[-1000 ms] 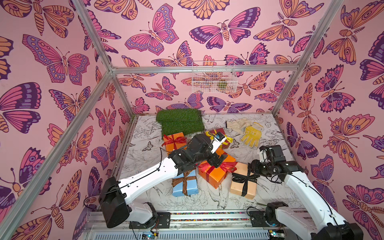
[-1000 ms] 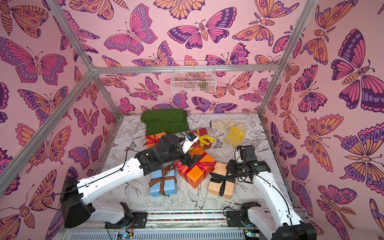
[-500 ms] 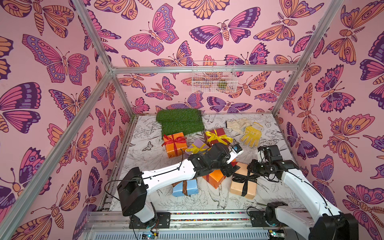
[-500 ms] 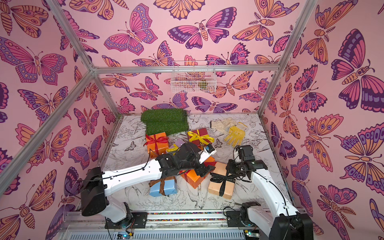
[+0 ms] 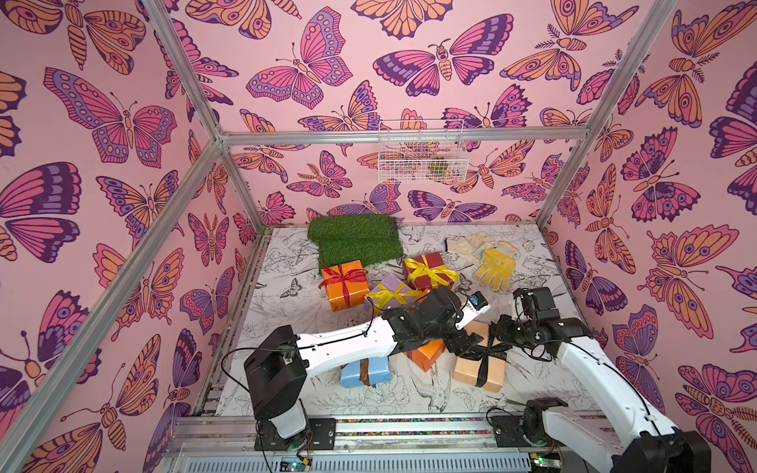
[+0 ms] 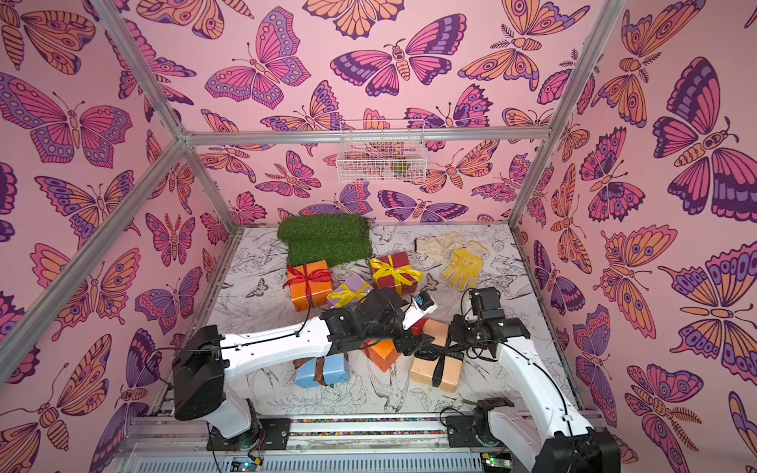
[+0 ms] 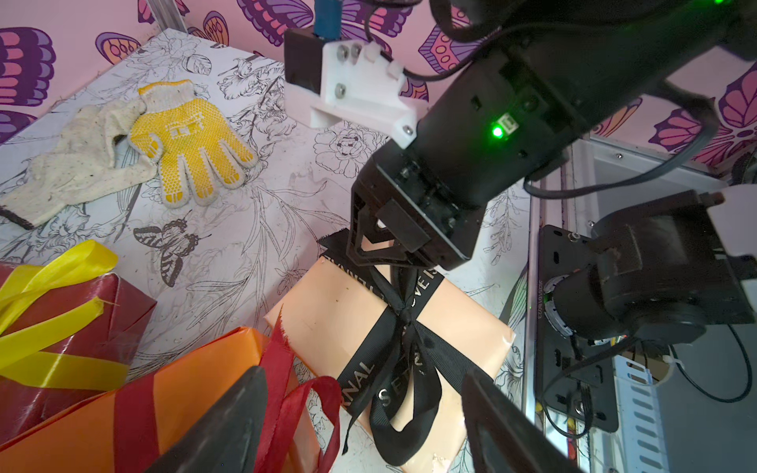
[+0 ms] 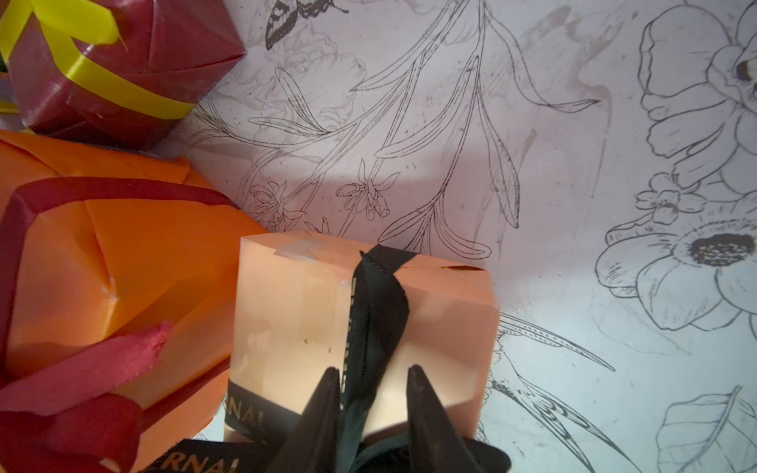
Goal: Untie the ribbon bows on the gift boxes
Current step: Untie the ribbon from the gift box.
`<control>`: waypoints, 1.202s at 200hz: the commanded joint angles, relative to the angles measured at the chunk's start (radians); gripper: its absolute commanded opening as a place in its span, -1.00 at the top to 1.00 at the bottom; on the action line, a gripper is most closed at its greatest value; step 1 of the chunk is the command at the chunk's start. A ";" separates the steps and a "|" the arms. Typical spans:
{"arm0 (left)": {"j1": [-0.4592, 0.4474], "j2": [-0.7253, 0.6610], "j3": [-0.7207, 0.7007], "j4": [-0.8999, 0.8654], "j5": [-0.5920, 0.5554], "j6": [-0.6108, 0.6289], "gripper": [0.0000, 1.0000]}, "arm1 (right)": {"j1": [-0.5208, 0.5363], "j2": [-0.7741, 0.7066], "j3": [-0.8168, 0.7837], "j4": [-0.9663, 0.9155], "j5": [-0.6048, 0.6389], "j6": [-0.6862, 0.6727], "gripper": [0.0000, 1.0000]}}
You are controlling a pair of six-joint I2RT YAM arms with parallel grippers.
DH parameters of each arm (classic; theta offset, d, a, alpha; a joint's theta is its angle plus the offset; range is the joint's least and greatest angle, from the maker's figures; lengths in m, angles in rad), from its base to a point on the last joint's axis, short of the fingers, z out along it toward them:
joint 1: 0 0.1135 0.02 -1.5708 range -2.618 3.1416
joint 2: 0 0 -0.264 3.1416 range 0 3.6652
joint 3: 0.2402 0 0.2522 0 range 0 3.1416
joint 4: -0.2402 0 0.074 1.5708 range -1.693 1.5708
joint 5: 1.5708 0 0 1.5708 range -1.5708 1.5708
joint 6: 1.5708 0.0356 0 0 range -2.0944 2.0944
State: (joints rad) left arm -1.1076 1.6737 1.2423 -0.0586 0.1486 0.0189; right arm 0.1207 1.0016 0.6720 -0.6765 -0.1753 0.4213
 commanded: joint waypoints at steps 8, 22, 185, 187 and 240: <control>-0.006 0.023 -0.017 0.017 -0.024 0.009 -0.53 | 0.010 0.012 -0.014 0.023 0.005 0.020 0.38; -0.006 0.029 -0.017 0.019 -0.027 0.011 -0.53 | 0.010 0.018 -0.026 0.053 -0.011 0.028 0.39; -0.008 0.249 0.100 0.092 -0.132 0.004 -0.53 | 0.010 -0.007 0.087 -0.006 -0.016 0.007 1.00; -0.008 0.250 0.101 0.092 -0.134 0.003 -0.52 | 0.010 -0.007 0.089 -0.006 -0.017 0.006 1.00; -0.008 0.266 0.101 0.092 -0.150 -0.005 -0.52 | 0.010 -0.035 0.151 -0.042 -0.015 -0.023 1.00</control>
State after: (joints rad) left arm -1.1130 1.9289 1.3415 0.0292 0.0212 0.0242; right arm 0.1215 0.9874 0.7662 -0.6743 -0.1989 0.4301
